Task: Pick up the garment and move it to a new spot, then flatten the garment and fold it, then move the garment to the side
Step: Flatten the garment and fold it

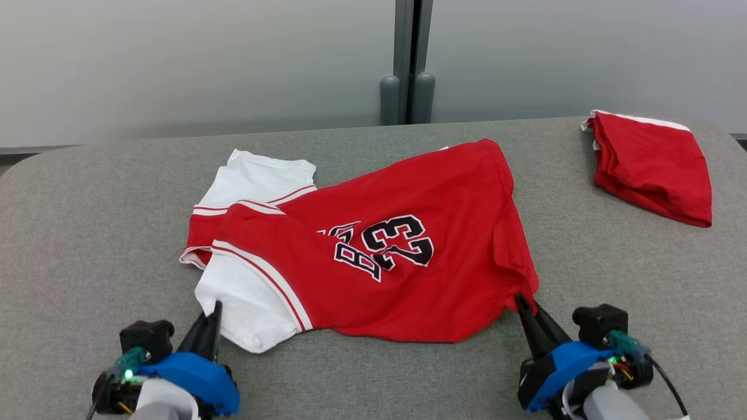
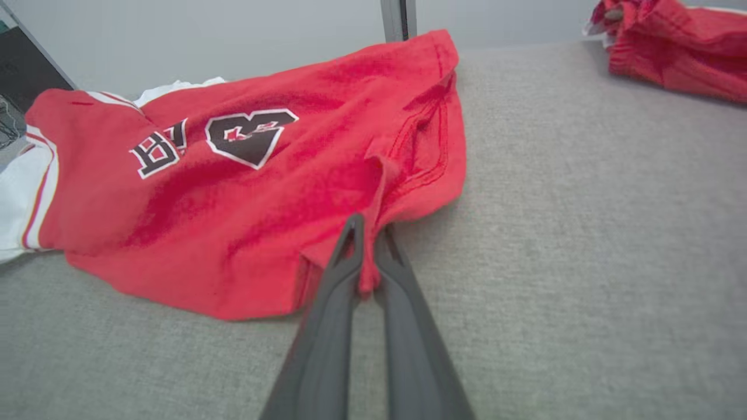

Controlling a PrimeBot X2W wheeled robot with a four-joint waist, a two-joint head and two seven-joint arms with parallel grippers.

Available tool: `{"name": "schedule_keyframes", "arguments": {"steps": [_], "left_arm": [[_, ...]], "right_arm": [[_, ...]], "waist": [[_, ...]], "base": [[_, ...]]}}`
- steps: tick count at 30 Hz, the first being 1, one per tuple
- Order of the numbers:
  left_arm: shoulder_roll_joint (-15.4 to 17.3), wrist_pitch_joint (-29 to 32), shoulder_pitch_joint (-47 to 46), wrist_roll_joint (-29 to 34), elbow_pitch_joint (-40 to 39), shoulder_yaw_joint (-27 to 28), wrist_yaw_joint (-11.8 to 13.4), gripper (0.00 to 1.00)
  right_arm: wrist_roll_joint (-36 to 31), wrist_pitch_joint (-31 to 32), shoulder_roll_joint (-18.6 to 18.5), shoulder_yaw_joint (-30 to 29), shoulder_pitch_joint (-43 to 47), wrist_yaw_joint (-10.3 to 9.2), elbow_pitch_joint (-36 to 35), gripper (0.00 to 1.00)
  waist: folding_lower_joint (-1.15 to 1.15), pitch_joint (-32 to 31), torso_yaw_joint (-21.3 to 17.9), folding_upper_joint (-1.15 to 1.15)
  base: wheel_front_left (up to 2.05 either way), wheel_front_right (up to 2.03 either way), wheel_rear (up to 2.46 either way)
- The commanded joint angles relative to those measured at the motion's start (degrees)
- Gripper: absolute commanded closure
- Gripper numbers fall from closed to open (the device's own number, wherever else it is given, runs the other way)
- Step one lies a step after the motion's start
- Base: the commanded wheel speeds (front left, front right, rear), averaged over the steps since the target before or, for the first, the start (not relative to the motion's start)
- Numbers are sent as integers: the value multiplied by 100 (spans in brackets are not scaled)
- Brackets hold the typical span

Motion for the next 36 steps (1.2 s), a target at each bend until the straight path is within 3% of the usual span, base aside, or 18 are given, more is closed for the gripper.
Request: {"name": "schedule_keyframes", "arguments": {"steps": [1, 6, 12, 18, 22, 30, 36], "left_arm": [[71, 0, -179, -48, -283, 83, -10, 100], [278, -1, -841, -81, -1102, 288, -9, 100], [519, 143, -2079, -277, -1359, 284, -9, 100], [1012, 601, -4064, -119, -1200, 96, -9, 100], [1129, 856, -5465, -102, -897, -33, -9, 100], [967, 741, -7639, -243, -204, -234, -9, 100], [780, 513, -8175, -526, 172, -578, -9, 100]], "right_arm": [[115, -2, -52, 28, -156, 3, -214, 100], [498, 4, -277, 143, -832, 2, -768, 100], [895, 252, -394, 218, -2016, 3, -886, 100], [1414, 649, -323, 283, -4074, 3, -467, 100], [1765, 735, -231, 97, -5466, 3, 48, 100], [2093, 524, -160, -281, -7563, 3, 1222, 100], [2088, 430, -174, -71, -8088, 3, 1848, 100]], "waist": [[0, 11, 3, 0], [0, 197, 34, 0], [0, 637, 6, 0], [0, 1423, -166, 0], [0, 1824, -296, 0], [0, 2234, -387, 0], [0, 2311, -338, 0]], "base": [[0, 0, 0], [0, 0, 0], [0, 0, 0], [0, 0, 0], [0, 0, 0], [0, 0, 0], [0, 0, 0]]}}
